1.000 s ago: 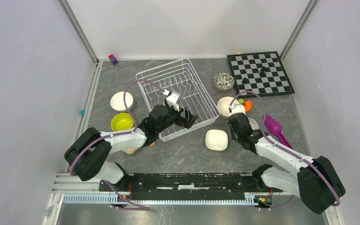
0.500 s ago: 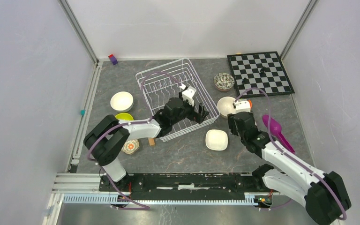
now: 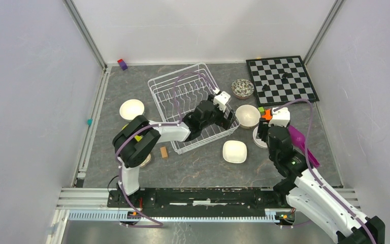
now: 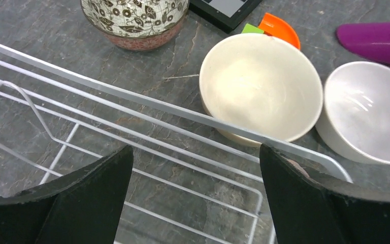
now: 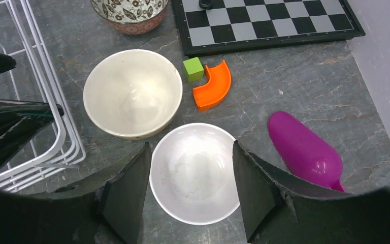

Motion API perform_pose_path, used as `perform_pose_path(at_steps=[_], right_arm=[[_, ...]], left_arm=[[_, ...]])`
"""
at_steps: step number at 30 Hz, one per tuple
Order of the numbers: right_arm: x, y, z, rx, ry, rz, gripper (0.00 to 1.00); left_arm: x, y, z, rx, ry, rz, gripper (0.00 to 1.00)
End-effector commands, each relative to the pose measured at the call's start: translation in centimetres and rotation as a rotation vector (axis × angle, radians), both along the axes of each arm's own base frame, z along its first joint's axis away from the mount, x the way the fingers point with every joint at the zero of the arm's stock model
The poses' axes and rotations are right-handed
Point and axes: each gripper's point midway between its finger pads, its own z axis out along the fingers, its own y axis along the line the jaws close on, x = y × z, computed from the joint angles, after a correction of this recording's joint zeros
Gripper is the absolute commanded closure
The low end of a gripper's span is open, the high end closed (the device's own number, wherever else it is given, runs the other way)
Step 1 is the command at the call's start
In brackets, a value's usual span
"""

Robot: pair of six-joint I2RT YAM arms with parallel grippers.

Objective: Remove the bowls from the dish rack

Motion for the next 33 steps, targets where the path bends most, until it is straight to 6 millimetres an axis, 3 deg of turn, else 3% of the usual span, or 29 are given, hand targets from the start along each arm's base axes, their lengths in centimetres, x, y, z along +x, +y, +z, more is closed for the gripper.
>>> perform_pose_path(at_steps=[1,4,9,19,26,33], right_arm=[[0.1,-0.7,0.1,0.002,-0.025,-0.042,0.34],[0.1,-0.7,-0.1,0.001,-0.028,-0.041,0.34],[0.1,-0.5,0.0,0.005,-0.038,-0.032,0.35],[0.1,-0.6,-0.2,0.001,-0.028,-0.036,0.35],[0.1,-0.5,-0.6,-0.003,-0.019,-0.031,0.35],[0.3,-0.3,-0.5,-0.007,-0.013,-0.018,0.35]], left_arm=[[-0.8,-1.2,-4.2,0.155,0.004,-0.067,0.00],[-0.7,-1.7,-4.8,0.160,0.006,-0.080,0.00],[-1.7,-2.7,-3.3,0.134,-0.072,-0.111,0.00],[-0.3,-1.0,-4.1,0.216,-0.069,0.015,0.00],[0.0,-1.1,-3.8,0.233,-0.084,0.032,0.00],[2.2,-1.3,-2.9,0.322,-0.138,0.046,0.00]])
